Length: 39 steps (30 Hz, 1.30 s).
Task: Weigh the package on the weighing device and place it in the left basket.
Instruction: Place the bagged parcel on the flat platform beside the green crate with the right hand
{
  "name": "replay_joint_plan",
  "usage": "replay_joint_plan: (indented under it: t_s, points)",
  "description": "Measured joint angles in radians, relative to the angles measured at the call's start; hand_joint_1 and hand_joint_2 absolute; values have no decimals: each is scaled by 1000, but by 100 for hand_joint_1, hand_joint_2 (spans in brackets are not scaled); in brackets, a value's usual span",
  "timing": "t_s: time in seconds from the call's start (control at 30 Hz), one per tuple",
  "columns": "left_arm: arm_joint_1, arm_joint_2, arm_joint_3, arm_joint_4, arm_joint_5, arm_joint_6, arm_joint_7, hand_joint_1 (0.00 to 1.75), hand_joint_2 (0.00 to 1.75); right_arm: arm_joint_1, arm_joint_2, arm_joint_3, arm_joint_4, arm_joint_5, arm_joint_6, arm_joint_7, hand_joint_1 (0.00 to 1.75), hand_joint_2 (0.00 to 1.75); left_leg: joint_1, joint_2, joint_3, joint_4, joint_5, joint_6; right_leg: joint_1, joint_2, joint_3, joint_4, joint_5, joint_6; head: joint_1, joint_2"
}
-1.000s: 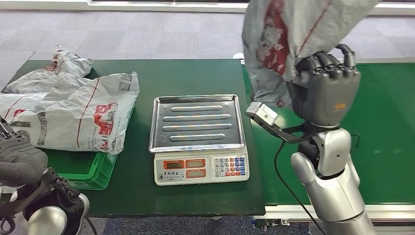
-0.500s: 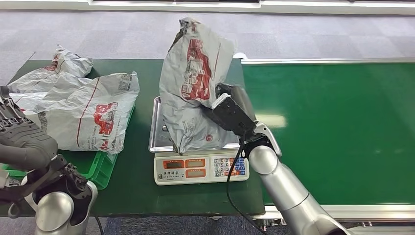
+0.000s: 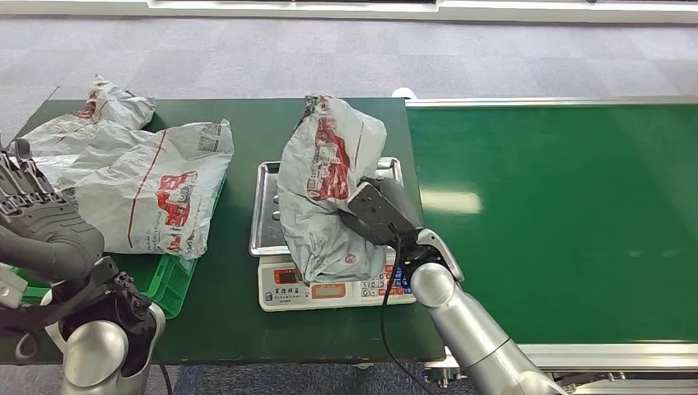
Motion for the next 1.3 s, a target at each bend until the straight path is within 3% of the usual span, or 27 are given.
replay_joint_plan:
  t_s: [0.03, 0.17, 0.43, 0.67, 0.8, 1.13, 1.3]
  points:
    - [0, 0, 0, 0, 0, 0, 0, 0, 0, 0, 0, 0, 4, 1, 0, 1, 175, 175, 0, 0, 0, 0, 0, 0, 0, 0, 0, 0, 0, 0, 0, 0]
    - [0, -2, 0, 0, -11, -4, 8, 0, 0, 0, 0, 0, 15, 33, -15, 21, 0, 175, 0, 0, 0, 0, 0, 0, 0, 0, 0, 0, 0, 0, 0, 0]
    - [3, -16, 0, -3, -53, -19, 31, 0, 0, -1, 0, -6, 34, 183, -80, 60, 0, 175, 0, 0, 0, 0, 0, 0, 0, 0, 0, 0, 0, 0, 0, 0]
    - [3, -24, 0, -5, -61, -19, 31, 0, 0, -1, 0, -8, 37, 202, -93, 60, 0, 175, 0, 0, 0, 0, 0, 0, 0, 0, 0, 0, 0, 0, 0, 0]
    - [3, -26, 0, -5, -62, -19, 31, 0, 0, -1, 0, -8, 37, 203, -94, 60, 0, 0, 0, 0, 0, 0, 0, 0, 0, 0, 0, 0, 0, 0, 0, 0]
    - [8, -32, 1, -7, -100, -19, 24, 0, 0, -1, 0, -14, 36, 331, -92, 88, 0, 0, 0, 0, 0, 0, 0, 0, 0, 0, 0, 0, 0, 0, 0, 0]
    - [29, -35, 3, -24, -131, -25, 25, 0, 0, 35, 0, -18, -66, 409, -223, 46, 0, 0, 0, 0, -1, 0, 0, 0, 0, 0, -1, 0, 0, 0, 0, 0]
